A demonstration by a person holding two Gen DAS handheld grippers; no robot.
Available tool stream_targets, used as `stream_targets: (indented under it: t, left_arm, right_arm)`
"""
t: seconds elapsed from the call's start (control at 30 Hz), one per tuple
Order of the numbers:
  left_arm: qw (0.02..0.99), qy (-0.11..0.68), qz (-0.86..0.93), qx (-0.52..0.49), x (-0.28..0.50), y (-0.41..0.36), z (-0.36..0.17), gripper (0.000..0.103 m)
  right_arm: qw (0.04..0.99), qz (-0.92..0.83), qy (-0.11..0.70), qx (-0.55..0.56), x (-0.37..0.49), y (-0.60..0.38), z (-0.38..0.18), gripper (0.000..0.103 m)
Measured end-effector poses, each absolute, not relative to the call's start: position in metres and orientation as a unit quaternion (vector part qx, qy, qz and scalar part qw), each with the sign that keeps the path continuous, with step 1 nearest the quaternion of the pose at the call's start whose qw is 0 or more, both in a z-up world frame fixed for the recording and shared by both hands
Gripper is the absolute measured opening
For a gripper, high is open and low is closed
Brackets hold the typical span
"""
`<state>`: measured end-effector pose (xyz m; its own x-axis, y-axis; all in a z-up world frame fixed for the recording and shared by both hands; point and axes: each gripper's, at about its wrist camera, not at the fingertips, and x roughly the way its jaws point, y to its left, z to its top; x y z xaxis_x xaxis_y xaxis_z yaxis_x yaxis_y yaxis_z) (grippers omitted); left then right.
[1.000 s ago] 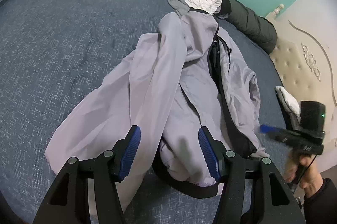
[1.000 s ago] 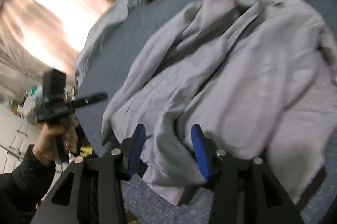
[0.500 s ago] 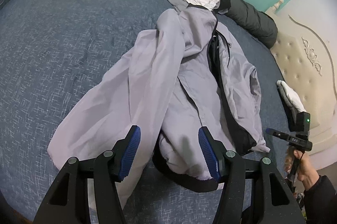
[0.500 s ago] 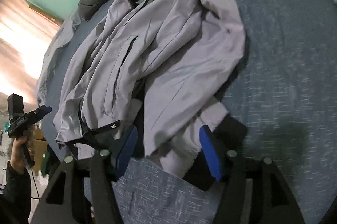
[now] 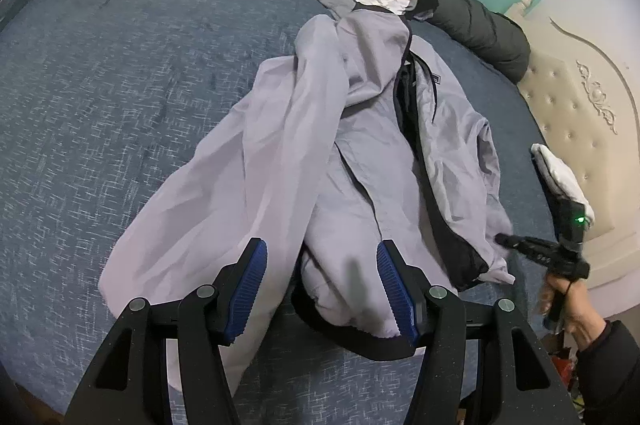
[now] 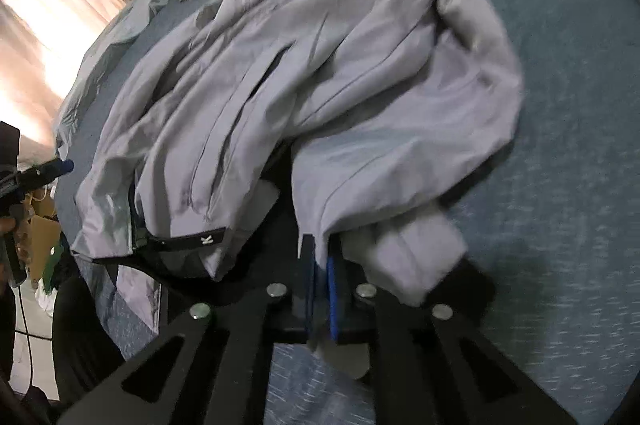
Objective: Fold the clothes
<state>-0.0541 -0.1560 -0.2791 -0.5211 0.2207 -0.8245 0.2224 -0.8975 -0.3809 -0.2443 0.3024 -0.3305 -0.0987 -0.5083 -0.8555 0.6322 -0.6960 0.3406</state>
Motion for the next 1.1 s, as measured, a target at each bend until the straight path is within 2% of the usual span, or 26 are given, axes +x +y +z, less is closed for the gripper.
stream_targets:
  t: [0.37,0.87,1.0,1.1]
  left_arm:
    - [-0.002,0.219,-0.848,0.482,-0.055,-0.151,-0.269,0.061]
    - [0.009,0.225,-0.849,0.477,-0.056,-0.157,-0.268,0.061]
    - [0.008,0.227,-0.849,0.477,-0.057,-0.156,-0.268,0.061]
    - [0.005,0.226,-0.848,0.479,-0.056,-0.154,-0.270,0.061]
  right_arm:
    - [0.329,-0.791,0.057,0.512,-0.287,0.384,-0.270,0.004]
    - [0.210,-0.868,0.125,0.432,-0.361,0.471,-0.145,0.004]
    - [0.174,-0.861,0.159,0.450,-0.368,0.476,-0.163,0.004]
    - [0.146,-0.844,0.159,0.491,-0.366,0.486,-0.205,0.005]
